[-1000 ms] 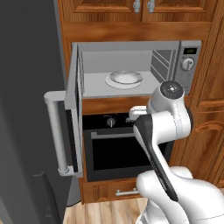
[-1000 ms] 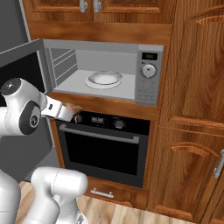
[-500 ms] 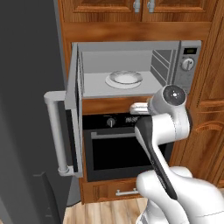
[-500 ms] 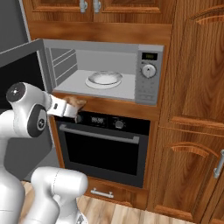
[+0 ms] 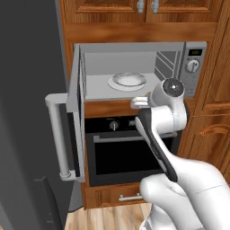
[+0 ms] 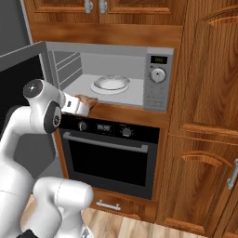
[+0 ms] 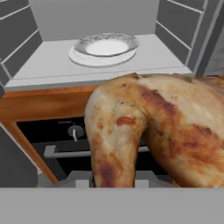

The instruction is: Transport the chicken drumstick from the fridge to the microwave and turn on the microwave.

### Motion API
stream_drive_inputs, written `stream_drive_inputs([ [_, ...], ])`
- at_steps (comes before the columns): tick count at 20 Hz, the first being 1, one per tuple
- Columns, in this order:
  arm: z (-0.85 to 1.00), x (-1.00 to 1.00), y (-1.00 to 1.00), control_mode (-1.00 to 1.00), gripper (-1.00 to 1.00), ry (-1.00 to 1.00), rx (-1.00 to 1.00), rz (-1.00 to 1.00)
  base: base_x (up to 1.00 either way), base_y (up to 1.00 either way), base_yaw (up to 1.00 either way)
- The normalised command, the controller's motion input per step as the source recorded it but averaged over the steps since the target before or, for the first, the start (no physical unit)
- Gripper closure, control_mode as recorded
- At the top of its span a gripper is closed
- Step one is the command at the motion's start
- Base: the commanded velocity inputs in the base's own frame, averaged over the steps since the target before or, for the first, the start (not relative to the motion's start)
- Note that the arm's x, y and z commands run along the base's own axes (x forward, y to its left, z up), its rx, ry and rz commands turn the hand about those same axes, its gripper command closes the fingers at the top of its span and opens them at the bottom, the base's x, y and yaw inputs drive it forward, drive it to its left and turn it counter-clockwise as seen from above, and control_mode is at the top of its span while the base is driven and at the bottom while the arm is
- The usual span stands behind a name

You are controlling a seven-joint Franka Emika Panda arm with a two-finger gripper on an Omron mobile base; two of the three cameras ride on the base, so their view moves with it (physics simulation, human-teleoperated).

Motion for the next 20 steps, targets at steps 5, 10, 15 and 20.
stream_drive_inputs([
  [5,0.01,0.65,0.0,-1.0,1.0,0.04,0.01,0.07,0.0,0.0,0.0],
  [10,-0.01,0.56,-0.02,-1.0,1.0,0.0,0.0,0.11,0.0,0.0,0.0],
  [15,-0.01,0.47,0.0,-1.0,1.0,-0.06,-0.05,0.09,0.0,0.0,0.0],
  [20,0.0,0.48,0.0,-1.0,1.0,0.0,0.0,0.05,0.0,0.0,0.0],
])
